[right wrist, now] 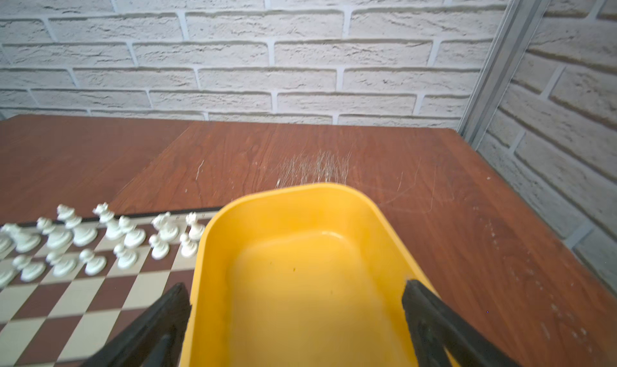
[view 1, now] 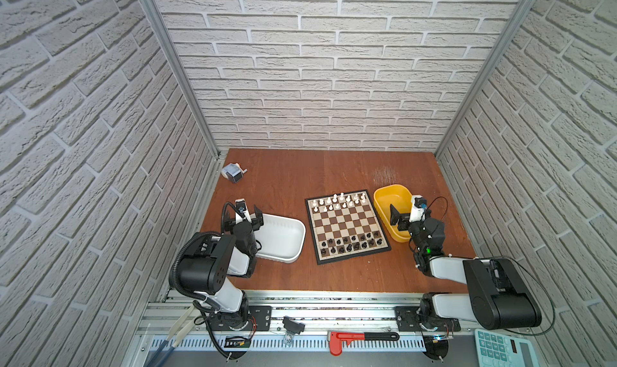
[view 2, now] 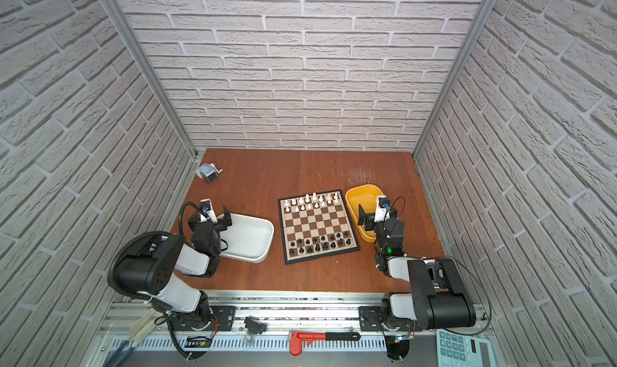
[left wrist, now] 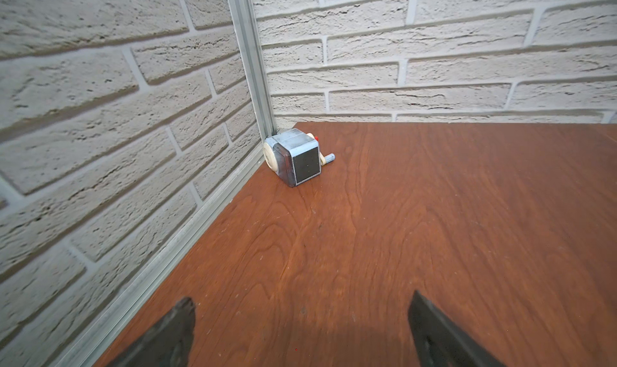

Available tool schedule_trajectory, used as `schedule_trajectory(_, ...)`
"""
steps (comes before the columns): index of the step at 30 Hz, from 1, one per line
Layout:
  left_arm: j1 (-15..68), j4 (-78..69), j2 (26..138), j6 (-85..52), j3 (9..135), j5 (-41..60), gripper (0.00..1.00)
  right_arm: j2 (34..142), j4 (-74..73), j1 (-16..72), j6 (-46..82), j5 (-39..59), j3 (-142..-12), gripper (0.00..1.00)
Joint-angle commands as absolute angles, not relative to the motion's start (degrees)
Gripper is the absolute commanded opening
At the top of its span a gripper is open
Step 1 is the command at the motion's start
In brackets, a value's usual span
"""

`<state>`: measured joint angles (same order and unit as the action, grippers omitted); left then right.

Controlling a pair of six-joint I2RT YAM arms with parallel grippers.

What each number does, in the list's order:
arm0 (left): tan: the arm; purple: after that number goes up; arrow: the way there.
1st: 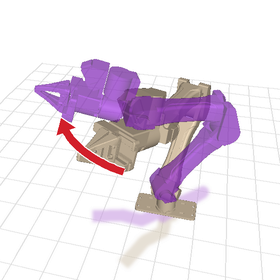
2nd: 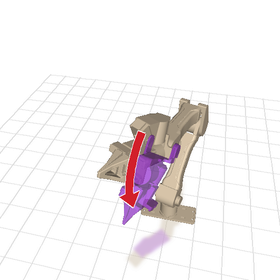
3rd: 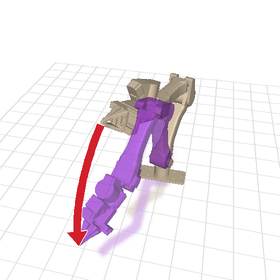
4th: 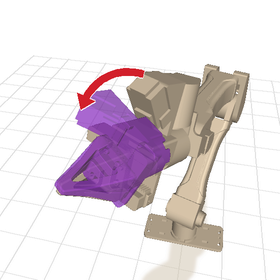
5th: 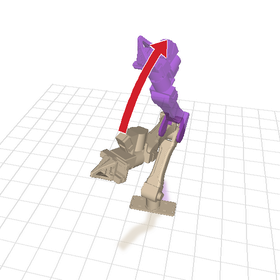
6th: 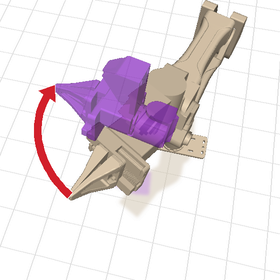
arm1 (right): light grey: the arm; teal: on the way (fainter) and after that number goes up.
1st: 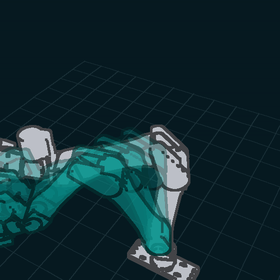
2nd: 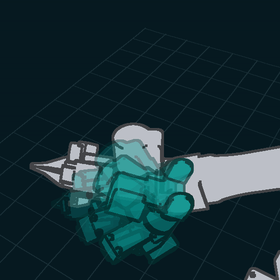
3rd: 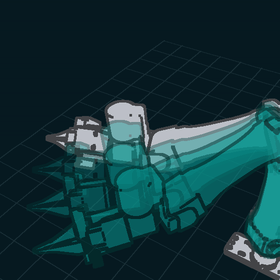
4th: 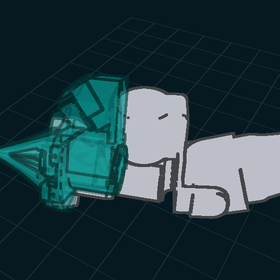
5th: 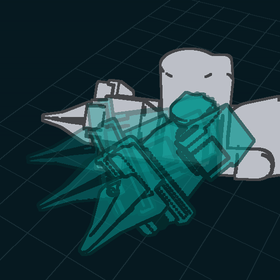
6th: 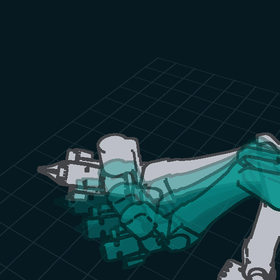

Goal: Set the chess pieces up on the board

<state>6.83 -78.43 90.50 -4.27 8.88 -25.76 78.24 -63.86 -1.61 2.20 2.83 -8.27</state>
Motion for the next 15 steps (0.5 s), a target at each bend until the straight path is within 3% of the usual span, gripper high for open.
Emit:
schedule_trajectory(1, 6.5, -83.4, 90.3, -4.4, 9.5, -25.3, 0.98, 84.3, -81.6, -1.4, 2.5, 3.3, -6.0, 1.0)
schedule_trajectory(15, 6.5, -81.7, 90.3, -4.2, 10.4, -24.9, 0.98, 83.7, -73.2, -1.2, 0.7, 7.4, -9.7, 1.0)
